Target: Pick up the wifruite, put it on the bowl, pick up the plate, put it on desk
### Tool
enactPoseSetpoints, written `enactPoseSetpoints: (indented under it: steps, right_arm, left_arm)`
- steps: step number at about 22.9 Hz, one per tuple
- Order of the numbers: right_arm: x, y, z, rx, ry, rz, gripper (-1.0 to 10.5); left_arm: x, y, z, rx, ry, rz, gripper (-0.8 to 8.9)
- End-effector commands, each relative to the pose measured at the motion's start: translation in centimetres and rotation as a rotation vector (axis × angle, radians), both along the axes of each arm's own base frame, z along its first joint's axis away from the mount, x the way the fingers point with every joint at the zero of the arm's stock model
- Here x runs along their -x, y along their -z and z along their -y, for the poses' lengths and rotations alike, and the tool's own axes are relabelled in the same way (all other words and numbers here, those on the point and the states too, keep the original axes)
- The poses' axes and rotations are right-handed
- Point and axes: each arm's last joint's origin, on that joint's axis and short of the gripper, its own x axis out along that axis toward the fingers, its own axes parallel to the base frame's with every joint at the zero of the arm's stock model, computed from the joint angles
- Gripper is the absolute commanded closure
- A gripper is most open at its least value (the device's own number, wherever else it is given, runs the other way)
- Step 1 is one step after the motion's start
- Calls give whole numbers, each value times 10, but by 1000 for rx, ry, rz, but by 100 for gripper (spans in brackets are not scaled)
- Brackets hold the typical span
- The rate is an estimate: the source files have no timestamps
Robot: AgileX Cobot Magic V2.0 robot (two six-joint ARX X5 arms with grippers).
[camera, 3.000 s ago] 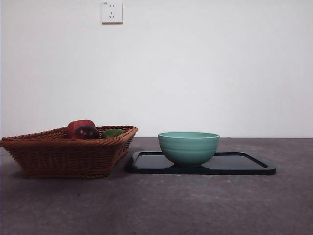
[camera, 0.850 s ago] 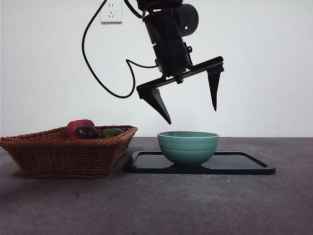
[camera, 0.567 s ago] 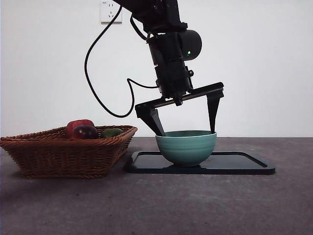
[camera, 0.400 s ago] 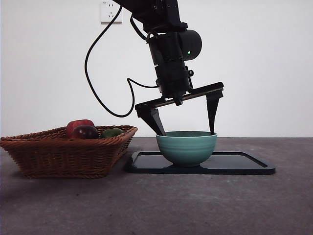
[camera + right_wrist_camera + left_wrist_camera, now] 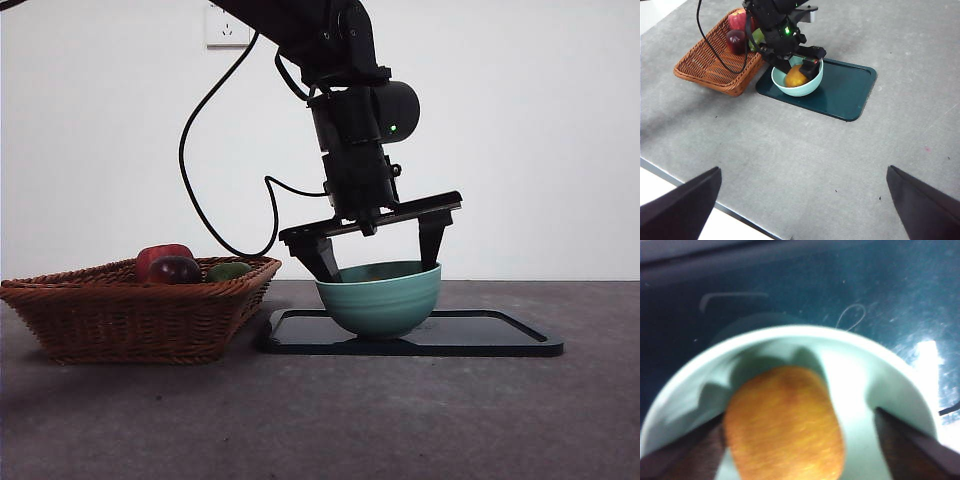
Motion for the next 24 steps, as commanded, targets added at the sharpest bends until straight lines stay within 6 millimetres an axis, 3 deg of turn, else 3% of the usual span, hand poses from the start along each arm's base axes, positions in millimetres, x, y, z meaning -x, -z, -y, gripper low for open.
enactPoseSetpoints:
  steps: [1,3,9,16,21,24]
  right_arm:
    - [5,4,2,22,-6,-61,367]
    - [5,4,2,22,-6,-60,367]
    - [5,4,2,22,-6,-60,367]
    - [5,4,2,22,-6,-60,367]
    - [5,4,2,23,-6,-60,367]
    - [5,4,2,23,-6,-60,367]
  left_arm:
    - [-1,10,10,3,7,4,441]
    - [-1,10,10,3,7,6,509]
    - [-2,10,10,-10,9,28,576]
    - [-2,7,9,-10,24,35,579]
    - [-2,-18,8,5,70,77,578]
    - [2,-47,4,21,111,120,578]
